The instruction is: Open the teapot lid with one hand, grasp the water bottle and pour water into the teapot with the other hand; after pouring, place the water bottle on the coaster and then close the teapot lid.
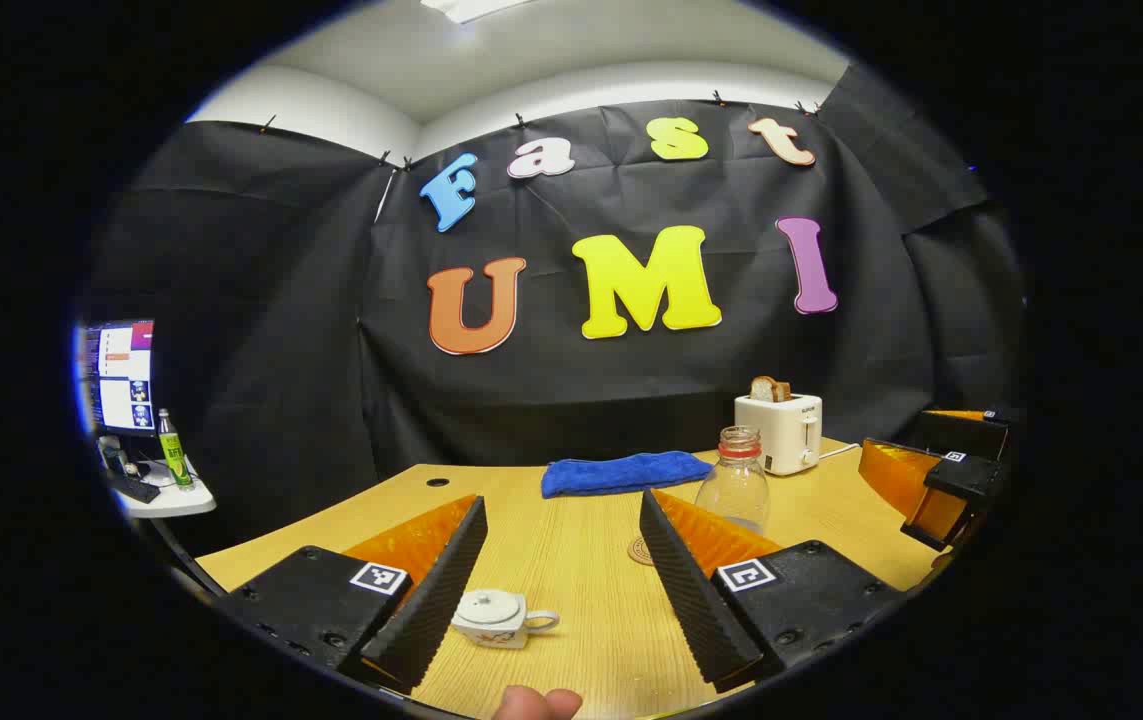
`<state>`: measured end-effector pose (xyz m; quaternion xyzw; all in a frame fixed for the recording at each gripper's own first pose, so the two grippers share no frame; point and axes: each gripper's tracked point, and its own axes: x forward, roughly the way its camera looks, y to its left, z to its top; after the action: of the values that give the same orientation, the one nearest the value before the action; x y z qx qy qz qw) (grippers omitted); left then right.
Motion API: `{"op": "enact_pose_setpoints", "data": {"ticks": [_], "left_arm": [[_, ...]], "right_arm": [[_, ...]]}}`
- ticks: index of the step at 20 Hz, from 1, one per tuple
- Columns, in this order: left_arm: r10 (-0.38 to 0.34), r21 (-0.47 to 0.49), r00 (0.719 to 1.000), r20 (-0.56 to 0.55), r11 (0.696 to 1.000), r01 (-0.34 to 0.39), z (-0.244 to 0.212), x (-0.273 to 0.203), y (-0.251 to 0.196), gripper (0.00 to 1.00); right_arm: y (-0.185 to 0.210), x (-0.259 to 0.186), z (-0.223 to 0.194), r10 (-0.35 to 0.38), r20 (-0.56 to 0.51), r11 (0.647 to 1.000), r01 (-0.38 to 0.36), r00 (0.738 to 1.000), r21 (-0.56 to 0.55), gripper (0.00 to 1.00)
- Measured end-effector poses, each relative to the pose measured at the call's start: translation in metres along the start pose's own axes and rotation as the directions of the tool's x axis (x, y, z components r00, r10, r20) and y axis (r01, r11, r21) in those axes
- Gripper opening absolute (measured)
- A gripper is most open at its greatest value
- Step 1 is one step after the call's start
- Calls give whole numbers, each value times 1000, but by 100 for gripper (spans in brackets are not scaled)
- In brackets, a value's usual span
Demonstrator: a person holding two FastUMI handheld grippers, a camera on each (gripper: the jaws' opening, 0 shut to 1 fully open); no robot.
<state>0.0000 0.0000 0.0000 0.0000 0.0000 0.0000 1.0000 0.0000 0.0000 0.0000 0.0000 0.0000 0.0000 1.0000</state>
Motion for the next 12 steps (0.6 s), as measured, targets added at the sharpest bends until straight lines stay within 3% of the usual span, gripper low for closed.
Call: {"op": "enact_pose_setpoints", "data": {"ticks": [12], "left_arm": [[-10, 11, 1000, 2, 1000, 10, 3, -3, -6, 96]], "right_arm": [[-4, 1, -4, -8, -8, 1000, 8, 1000, 0, 97]]}}
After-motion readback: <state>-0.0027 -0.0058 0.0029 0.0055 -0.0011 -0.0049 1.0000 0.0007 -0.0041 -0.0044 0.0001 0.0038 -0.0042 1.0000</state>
